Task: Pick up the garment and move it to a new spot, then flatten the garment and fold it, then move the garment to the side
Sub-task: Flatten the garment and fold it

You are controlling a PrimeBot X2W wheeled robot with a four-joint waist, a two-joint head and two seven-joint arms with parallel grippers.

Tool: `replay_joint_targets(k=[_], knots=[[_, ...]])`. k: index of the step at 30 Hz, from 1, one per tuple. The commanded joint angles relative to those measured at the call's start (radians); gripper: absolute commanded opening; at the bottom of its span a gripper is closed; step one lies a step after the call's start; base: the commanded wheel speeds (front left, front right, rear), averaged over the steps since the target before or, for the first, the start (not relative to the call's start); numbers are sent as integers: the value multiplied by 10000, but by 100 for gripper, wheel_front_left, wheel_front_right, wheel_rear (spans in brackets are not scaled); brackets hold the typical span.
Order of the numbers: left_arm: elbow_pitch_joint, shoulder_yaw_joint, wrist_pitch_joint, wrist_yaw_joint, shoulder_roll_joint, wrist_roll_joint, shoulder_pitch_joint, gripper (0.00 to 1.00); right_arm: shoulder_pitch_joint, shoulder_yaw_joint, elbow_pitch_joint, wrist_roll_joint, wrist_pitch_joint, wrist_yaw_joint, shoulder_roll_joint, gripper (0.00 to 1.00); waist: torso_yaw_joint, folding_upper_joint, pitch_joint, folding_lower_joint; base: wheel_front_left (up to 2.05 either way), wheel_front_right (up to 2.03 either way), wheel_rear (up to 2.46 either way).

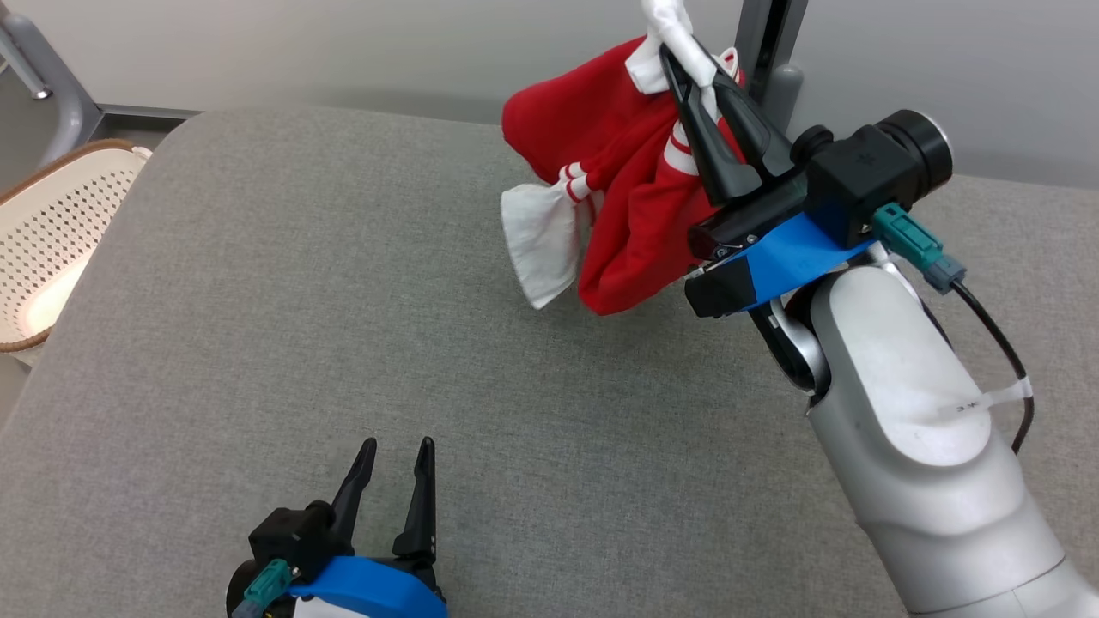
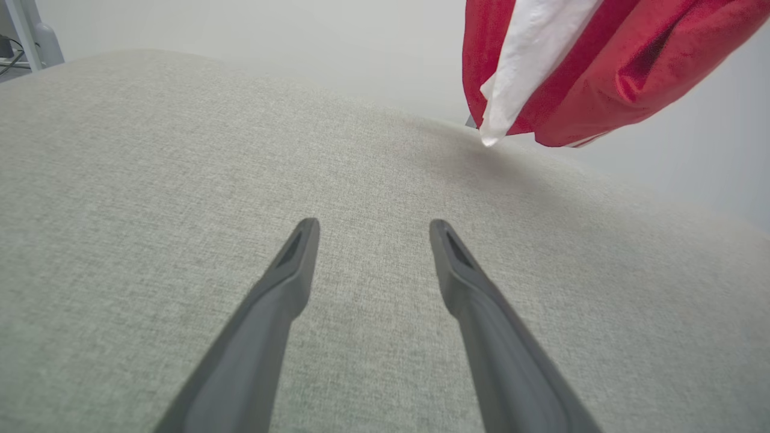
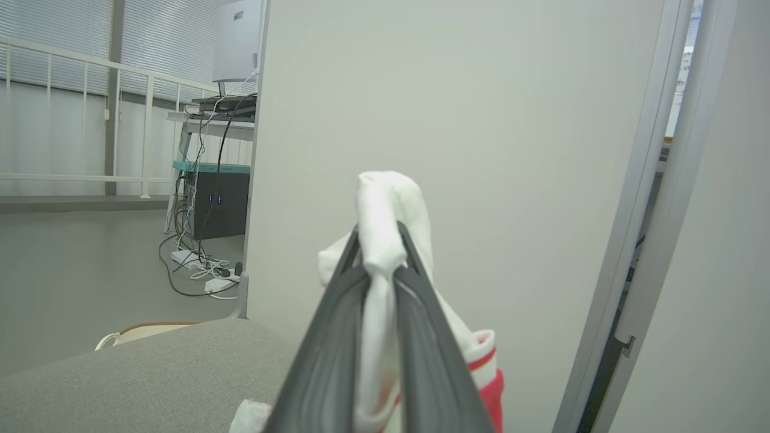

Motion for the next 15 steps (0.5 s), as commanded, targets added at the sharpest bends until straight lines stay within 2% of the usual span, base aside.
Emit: replay_joint_targets(k=[1,3,7,9,10,11,13,15], knots=[[1,0,-49,-73,1,-13,85,100,4,-103,-173,-8,-39,-3,-19,0,43,0,-79,1,0,0,0],[-29,47,-49,-74,0,5,185,100,352,-115,-370,-81,-38,-3,-31,0,52,0,-148,1,0,0,0],[-24,223,-49,-48,-2,76,435,100,1491,116,-668,2,-37,-3,-616,0,-103,0,-241,1,0,0,0],[-49,337,-49,-50,-1,95,509,100,2347,-148,-867,79,-37,-3,-929,1,-254,0,-252,1,0,0,0],[-53,396,-49,-50,2,121,564,100,2887,-467,-858,161,-36,-5,-1052,13,-344,0,-259,1,0,0,0],[-49,433,-49,-51,1,151,612,100,3362,-839,-793,195,-36,-3,-1155,36,-446,0,-249,1,0,0,0],[-49,429,-49,-52,-4,191,628,100,4232,-1758,-598,167,-38,-3,-1240,100,-633,0,-246,1,0,0,0],[-68,481,-49,-53,7,225,618,100,4948,-2763,-220,100,-40,-3,-1134,100,-845,0,-253,1,0,0,0]])
